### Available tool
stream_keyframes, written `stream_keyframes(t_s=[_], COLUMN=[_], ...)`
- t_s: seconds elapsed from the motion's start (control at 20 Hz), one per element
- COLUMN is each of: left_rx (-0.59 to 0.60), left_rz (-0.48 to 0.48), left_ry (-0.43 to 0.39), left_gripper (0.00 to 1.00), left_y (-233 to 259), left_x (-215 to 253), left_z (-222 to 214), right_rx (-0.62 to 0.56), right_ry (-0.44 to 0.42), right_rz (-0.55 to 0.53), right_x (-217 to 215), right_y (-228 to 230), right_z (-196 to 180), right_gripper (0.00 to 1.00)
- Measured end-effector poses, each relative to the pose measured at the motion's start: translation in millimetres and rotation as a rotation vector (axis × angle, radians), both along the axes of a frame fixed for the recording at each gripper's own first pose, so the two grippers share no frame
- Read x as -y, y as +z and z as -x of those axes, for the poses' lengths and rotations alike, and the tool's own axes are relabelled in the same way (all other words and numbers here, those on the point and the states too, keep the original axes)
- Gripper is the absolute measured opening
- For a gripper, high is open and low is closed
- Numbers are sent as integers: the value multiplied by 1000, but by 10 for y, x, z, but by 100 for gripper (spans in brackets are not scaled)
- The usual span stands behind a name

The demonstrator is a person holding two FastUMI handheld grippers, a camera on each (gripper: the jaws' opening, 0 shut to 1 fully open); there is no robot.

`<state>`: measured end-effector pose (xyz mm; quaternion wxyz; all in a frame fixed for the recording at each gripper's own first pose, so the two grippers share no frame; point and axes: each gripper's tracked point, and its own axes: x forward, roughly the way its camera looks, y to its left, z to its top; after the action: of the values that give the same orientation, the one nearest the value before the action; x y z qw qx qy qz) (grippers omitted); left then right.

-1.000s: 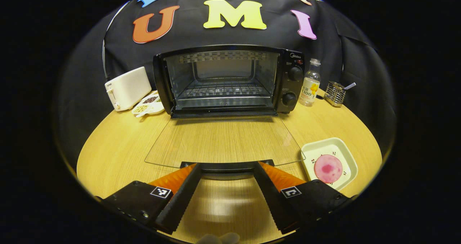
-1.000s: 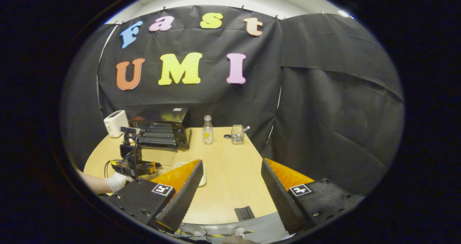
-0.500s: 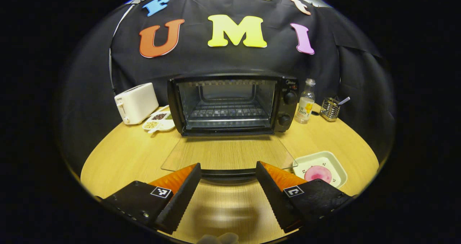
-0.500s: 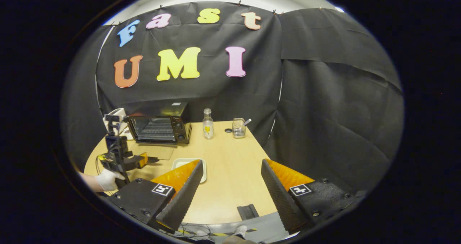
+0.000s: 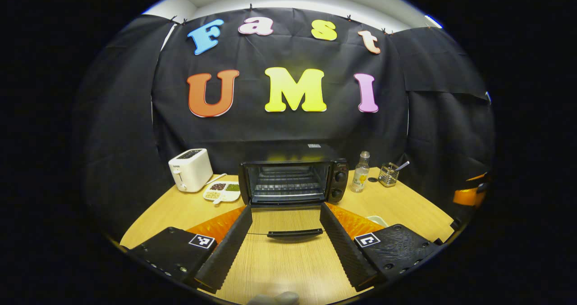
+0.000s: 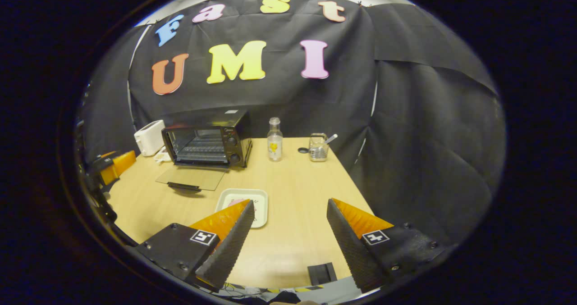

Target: Open the electric oven with the left hand, put the food in, and close the electric oven.

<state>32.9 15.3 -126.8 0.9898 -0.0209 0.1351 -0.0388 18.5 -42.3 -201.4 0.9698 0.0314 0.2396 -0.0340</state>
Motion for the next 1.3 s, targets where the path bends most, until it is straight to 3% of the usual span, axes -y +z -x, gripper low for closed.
stream_keyframes(t_s=[0.15, 0.2, 0.25, 0.3, 0.6, 0.65, 1.1, 1.3], left_rx=[48, 54, 57, 63, 56, 53, 12, 16], left_rz=[-13, -21, -28, -33, -45, -45, -47, -52], left_ry=[31, 51, 76, 104, 247, 272, 420, 457], left_gripper=[100, 96, 96, 96, 96, 96, 96, 96], left_y=[380, 472, 561, 620, 869, 894, 921, 954], left_x=[-142, -191, -236, -289, -397, -398, -298, -280], left_z=[166, 192, 222, 257, 398, 412, 420, 475], right_rx=[-64, -88, -113, -136, -300, -323, -508, -607], right_ry=[62, 83, 102, 119, 186, 193, 289, 284], right_rz=[-22, -38, -56, -74, -203, -216, -324, -379], right_x=[-97, -140, -181, -208, -317, -311, -508, -536], right_y=[-341, -452, -572, -672, -1336, -1443, -1839, -1901], right_z=[-346, -466, -571, -661, -1172, -1235, -1479, -1473], right_gripper=[96, 99, 93, 95, 71, 63, 46, 31])
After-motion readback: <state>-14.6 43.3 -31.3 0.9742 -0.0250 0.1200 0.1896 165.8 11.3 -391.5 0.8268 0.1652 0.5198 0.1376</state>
